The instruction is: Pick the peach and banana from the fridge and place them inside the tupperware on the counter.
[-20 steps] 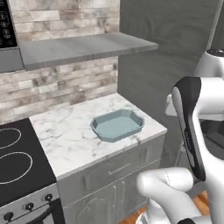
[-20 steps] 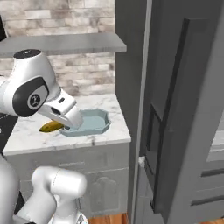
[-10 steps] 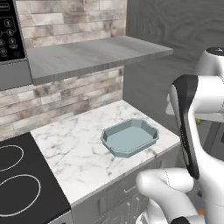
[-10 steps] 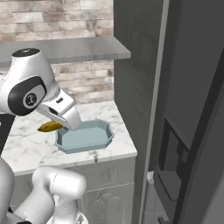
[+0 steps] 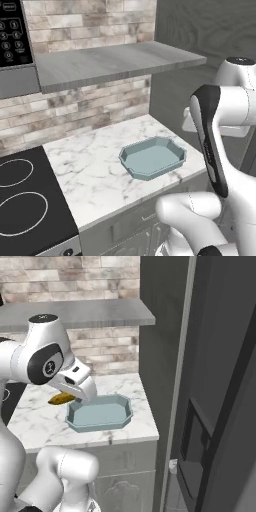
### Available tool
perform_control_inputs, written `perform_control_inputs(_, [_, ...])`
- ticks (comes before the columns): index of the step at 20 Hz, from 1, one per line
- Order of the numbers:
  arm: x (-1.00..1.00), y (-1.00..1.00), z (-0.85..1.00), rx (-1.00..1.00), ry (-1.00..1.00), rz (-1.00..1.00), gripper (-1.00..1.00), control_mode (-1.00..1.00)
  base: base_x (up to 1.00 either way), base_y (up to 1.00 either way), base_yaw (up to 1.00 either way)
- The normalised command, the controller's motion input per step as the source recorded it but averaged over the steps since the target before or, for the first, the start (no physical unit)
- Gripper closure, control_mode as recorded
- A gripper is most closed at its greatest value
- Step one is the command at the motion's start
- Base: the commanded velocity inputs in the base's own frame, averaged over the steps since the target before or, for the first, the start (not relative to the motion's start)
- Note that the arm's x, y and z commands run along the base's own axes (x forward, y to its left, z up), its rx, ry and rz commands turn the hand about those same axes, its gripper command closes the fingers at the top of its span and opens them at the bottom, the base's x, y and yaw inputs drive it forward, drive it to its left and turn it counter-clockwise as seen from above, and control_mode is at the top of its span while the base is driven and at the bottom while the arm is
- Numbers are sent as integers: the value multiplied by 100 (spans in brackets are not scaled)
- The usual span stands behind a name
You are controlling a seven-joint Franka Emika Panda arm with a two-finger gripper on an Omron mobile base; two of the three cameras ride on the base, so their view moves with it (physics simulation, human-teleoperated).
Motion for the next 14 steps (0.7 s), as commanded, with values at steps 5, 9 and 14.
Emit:
perform_control_inputs(5, [43,36,-57,0,0,-8,100,-100,0,0,0])
perform_control_inputs(9, [42,26,-58,0,0,-34,100,-100,0,0,0])
perform_control_inputs(14, [45,4,-55,0,0,-36,100,-100,0,0,0])
